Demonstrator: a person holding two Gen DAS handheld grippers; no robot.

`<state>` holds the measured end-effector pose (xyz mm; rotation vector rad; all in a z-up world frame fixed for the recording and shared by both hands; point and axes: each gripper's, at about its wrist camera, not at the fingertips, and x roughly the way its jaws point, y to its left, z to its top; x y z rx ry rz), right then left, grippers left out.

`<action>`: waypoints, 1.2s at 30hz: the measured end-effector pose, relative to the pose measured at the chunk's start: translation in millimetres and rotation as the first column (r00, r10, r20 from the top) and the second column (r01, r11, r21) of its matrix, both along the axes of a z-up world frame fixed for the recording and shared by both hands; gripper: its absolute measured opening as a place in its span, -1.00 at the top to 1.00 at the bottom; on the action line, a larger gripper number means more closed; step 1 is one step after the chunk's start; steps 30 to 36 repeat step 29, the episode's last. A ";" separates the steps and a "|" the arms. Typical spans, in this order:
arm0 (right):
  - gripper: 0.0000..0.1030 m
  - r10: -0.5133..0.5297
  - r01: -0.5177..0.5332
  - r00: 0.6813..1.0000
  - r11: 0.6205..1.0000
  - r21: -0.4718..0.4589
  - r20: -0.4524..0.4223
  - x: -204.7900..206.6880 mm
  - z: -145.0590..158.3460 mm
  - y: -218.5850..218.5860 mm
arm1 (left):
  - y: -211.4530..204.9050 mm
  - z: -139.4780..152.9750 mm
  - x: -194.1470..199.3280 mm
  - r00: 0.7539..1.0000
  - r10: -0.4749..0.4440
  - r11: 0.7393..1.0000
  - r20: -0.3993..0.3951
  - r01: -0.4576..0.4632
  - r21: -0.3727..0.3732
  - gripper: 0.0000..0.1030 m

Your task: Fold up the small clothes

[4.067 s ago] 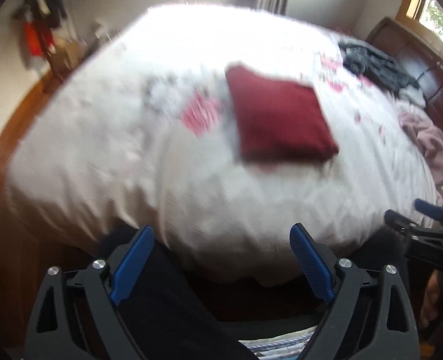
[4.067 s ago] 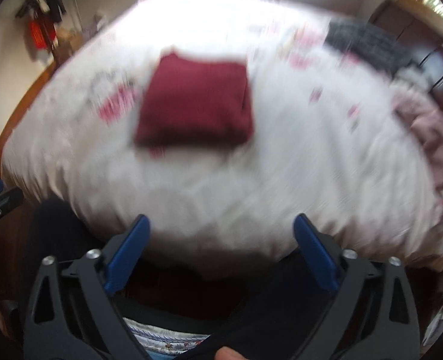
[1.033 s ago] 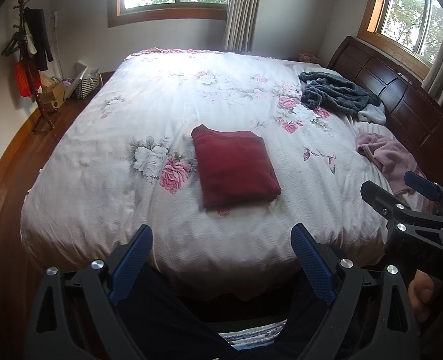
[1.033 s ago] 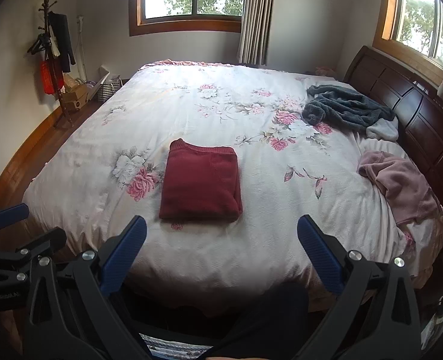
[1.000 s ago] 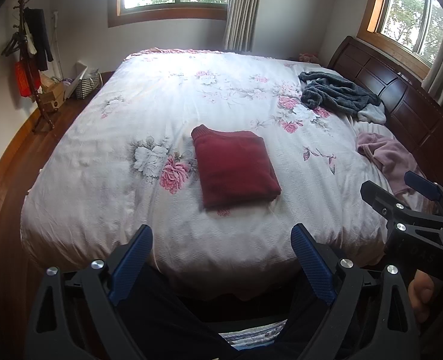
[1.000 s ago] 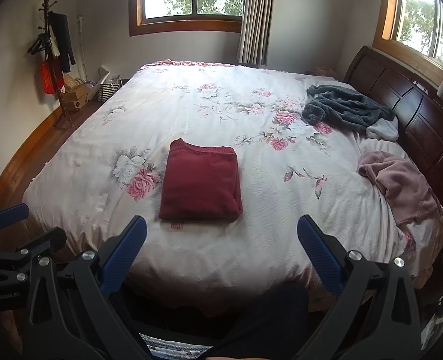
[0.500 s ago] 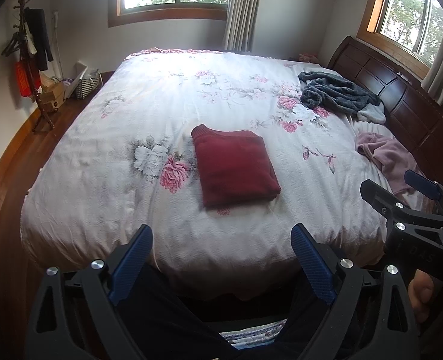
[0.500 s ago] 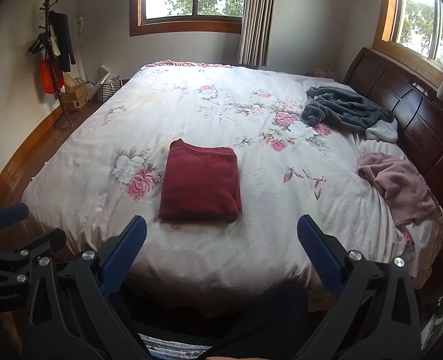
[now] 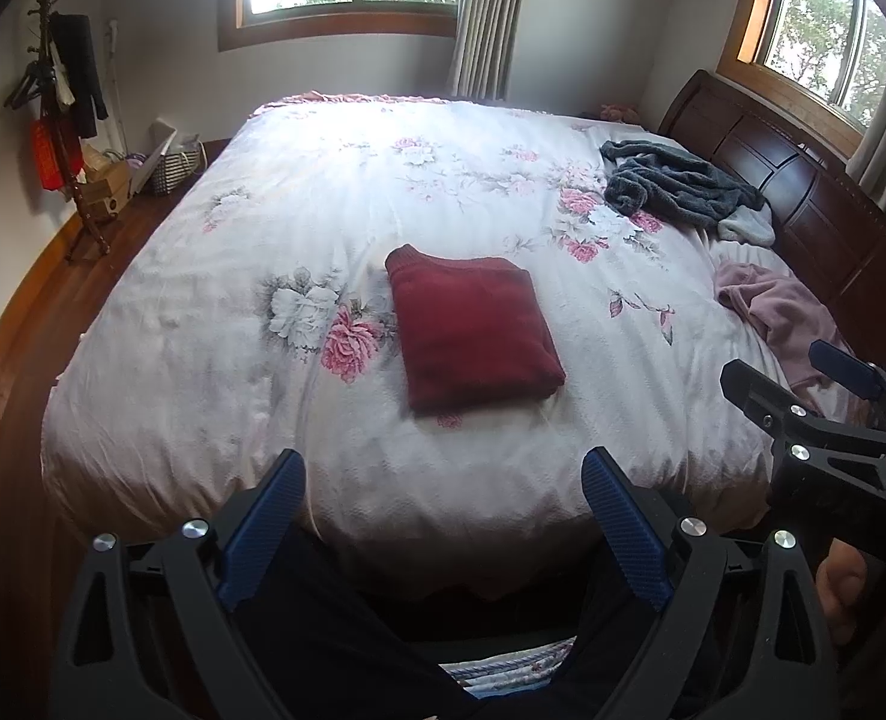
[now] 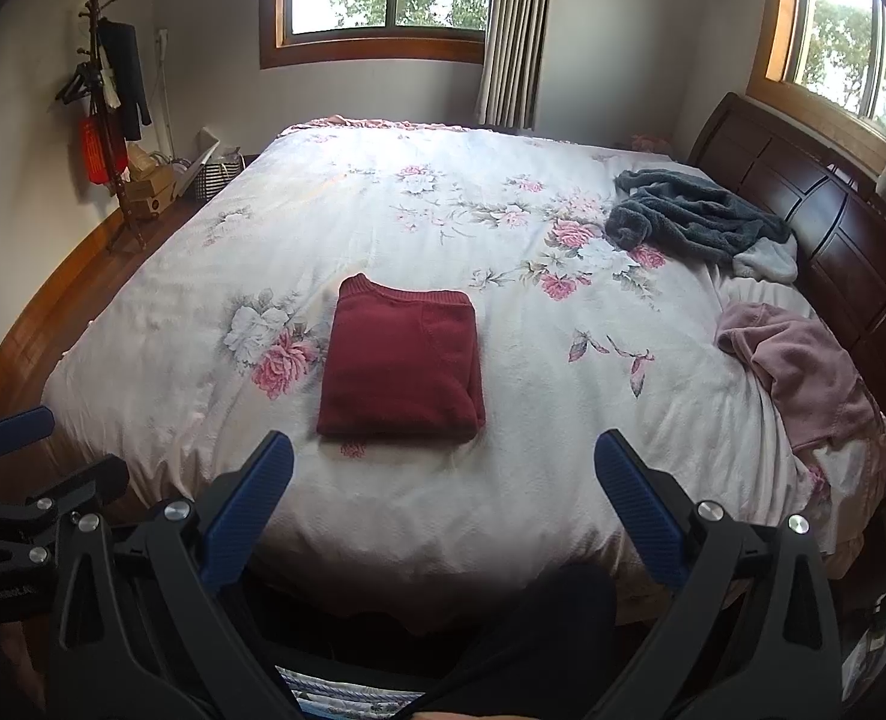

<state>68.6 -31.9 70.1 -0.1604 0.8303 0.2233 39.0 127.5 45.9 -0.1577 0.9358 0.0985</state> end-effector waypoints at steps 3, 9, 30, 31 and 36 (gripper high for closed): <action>-0.94 0.001 -0.001 1.000 1.000 -0.001 0.002 0.1 -0.9 -0.6 | -1.7 -1.0 0.7 1.000 0.003 1.000 0.000 -0.003 0.002 -0.82; -0.94 0.002 -0.002 1.000 1.000 0.000 0.000 0.4 -1.7 -0.7 | -5.7 -1.0 -3.0 1.000 0.005 1.000 0.000 -0.005 0.003 -0.82; -0.94 -0.006 0.006 1.000 1.000 -0.004 0.013 -3.6 -4.6 2.9 | -5.7 -1.0 -3.8 1.000 0.006 1.000 0.003 -0.006 0.003 -0.82; -0.94 -0.006 0.006 1.000 1.000 -0.004 0.013 -3.6 -4.6 2.9 | -5.7 -1.0 -3.8 1.000 0.006 1.000 0.003 -0.006 0.003 -0.82; -0.94 -0.006 0.006 1.000 1.000 -0.004 0.013 -3.6 -4.6 2.9 | -5.7 -1.0 -3.8 1.000 0.006 1.000 0.003 -0.006 0.003 -0.82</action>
